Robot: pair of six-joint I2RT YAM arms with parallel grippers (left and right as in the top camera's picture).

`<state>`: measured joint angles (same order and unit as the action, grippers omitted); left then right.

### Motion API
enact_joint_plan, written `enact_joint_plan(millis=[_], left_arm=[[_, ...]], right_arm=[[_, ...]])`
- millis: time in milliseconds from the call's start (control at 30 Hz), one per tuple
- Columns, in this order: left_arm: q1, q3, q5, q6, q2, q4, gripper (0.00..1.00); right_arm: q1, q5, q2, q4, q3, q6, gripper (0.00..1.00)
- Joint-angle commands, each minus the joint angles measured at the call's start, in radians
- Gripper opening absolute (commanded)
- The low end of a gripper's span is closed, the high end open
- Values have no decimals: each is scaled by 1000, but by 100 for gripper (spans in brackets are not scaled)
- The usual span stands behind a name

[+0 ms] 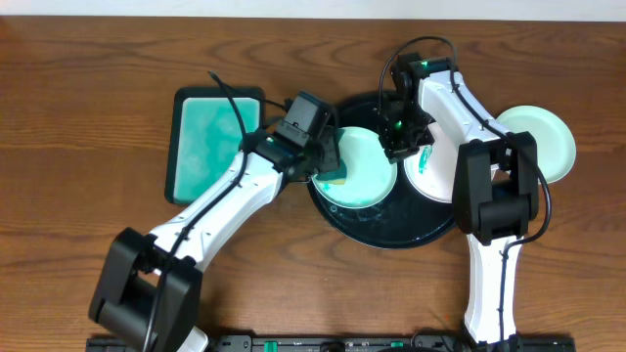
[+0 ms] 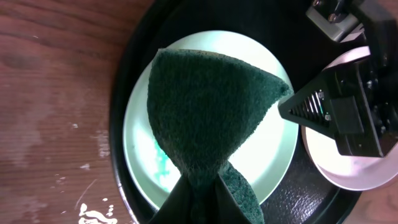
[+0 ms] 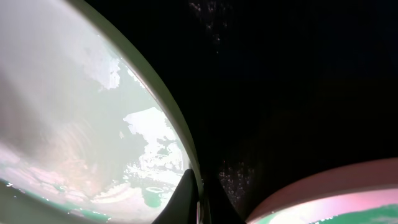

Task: Clean dirty plates on tray and stack at the side
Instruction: 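Scrub the held plate with the sponge in the left gripper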

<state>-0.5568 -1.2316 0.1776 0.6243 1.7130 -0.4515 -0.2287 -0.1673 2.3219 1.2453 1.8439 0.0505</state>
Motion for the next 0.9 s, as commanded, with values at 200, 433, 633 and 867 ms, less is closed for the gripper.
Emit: enact_joint_plan(millis=[200,433,633,867], left_arm=[[-46,4,-3,109,115,134,7],[-61,4,-36,148,260,221,7],[-54,4,-320,147,307,40,7],[-38,1,-617,128,266,-121,7]], right_arm=[[2,95,-22,-14,-13,-43,1],[2,95,-21,-30,-13,-54,1],[2,95,-21,-31,-13,-54,1],[2,95,-21,-33,-13,-54,1]])
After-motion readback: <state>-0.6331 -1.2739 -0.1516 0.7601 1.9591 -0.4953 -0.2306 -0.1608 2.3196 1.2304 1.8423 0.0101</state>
